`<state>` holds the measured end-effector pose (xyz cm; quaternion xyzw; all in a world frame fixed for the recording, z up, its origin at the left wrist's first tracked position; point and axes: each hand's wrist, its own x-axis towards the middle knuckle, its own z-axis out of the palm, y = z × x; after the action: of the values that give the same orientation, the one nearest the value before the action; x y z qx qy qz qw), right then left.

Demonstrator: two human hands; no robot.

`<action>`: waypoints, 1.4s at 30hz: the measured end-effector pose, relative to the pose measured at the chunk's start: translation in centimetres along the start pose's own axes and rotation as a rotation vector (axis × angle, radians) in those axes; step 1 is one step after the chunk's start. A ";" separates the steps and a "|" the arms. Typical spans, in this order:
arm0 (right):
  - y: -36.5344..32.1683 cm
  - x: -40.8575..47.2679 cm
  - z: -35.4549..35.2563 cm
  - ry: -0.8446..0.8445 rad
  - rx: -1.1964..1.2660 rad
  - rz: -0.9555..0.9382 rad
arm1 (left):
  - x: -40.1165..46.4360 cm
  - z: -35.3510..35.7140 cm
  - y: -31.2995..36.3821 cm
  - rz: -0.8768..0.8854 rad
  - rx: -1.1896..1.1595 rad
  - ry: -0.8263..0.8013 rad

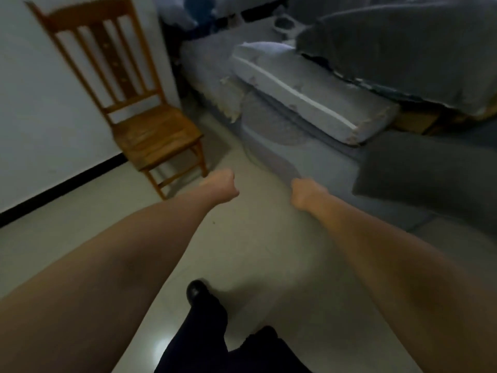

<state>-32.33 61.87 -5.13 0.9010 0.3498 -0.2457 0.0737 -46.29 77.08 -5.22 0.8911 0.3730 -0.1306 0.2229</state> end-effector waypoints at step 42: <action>-89.2 14.1 -6.8 -0.060 -0.632 -1.332 | -4.1 -24.6 -65.3 -1.192 -0.665 0.599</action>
<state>-80.13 138.71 -2.70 0.4263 0.8748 -0.1503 0.1745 -94.73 127.41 -1.89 0.4206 0.8577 0.1390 0.2609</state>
